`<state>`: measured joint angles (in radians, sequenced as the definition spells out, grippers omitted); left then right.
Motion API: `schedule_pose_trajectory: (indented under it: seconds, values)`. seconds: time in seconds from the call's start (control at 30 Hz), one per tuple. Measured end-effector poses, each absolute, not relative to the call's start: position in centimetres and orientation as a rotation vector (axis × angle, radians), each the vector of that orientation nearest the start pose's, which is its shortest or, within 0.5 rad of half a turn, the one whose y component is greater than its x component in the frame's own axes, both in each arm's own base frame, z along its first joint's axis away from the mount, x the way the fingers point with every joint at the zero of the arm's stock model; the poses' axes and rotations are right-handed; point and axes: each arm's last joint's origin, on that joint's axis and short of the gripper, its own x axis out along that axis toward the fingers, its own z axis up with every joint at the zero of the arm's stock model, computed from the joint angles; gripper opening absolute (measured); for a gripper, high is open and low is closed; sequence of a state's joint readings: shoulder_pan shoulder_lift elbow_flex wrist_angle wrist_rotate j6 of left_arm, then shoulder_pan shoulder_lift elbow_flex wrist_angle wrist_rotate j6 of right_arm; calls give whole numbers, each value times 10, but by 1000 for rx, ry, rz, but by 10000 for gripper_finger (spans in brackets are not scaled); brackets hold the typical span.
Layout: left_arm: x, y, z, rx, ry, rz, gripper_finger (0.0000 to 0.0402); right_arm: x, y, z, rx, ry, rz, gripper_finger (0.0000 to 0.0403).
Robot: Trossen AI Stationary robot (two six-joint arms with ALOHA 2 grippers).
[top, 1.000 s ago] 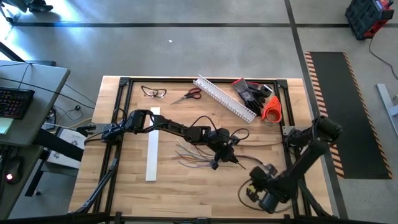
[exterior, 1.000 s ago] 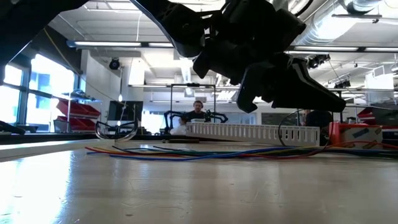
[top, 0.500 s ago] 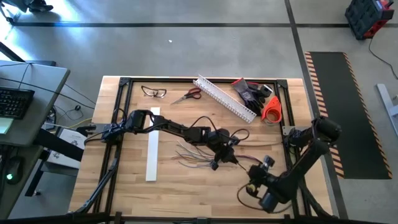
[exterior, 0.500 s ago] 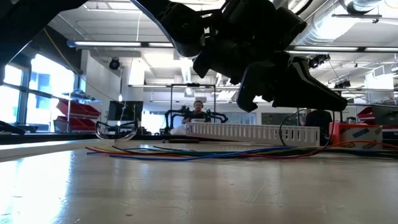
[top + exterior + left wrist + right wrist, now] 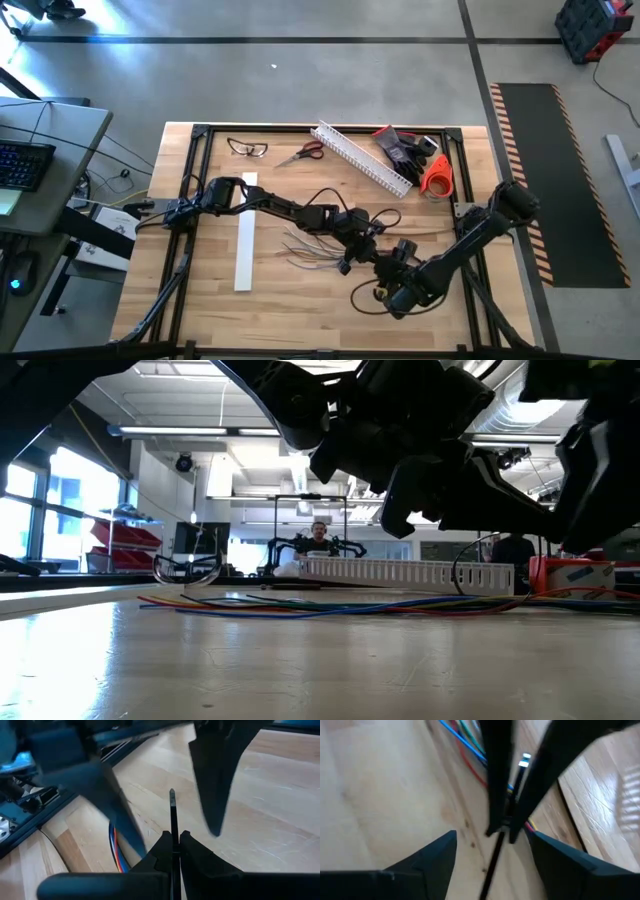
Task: Ziptie cables
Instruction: Wrap the bottom black zip tie on the cable wires
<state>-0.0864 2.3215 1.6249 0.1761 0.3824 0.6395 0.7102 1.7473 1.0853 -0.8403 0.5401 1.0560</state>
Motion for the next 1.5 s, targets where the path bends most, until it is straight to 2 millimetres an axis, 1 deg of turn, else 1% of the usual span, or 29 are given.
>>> schedule_pose_trajectory:
  seconds: [0.1, 0.2, 0.33, 0.47, 0.5, 0.63, 0.8, 0.9, 1.0, 1.07, 1.17, 1.23, 1.33, 1.5]
  values:
    - [506, -55, 138, 536, 354, -606, 1, 240, 182, 167, 59, 1099, -502, 207]
    - [506, -55, 138, 536, 354, -606, 1, 240, 181, 167, 58, 1102, -507, 163]
    - [505, -55, 138, 535, 359, -607, 1, 240, 181, 167, 84, 1108, -511, 97]
    - [505, -55, 138, 535, 362, -605, 1, 238, 186, 167, 142, 1123, -510, 19]
    - [505, -55, 138, 534, 363, -607, 1, 236, 188, 167, 145, 1121, -505, 10]
    - [505, -53, 136, 529, 377, -612, 1, 223, 203, 167, 223, 1099, -520, 2]
    - [504, -49, 135, 531, 397, -608, 1, 194, 228, 165, 355, 1071, -547, 0]
    - [504, -50, 135, 533, 399, -608, 1, 173, 243, 158, 433, 1097, -602, 0]
    - [504, -50, 135, 541, 397, -610, 1, 154, 253, 151, 468, 1127, -658, 0]
    - [504, -50, 135, 541, 395, -610, 1, 149, 256, 151, 456, 1069, -641, 1]
    - [504, -50, 135, 542, 394, -610, 1, 154, 254, 154, 362, 944, -586, 10]
    - [504, -50, 135, 543, 393, -611, 1, 161, 250, 157, 296, 901, -563, 30]
    - [504, -51, 135, 543, 393, -612, 1, 174, 239, 160, 225, 909, -567, 78]
    - [504, -51, 135, 543, 391, -613, 1, 200, 219, 162, 134, 950, -575, 173]
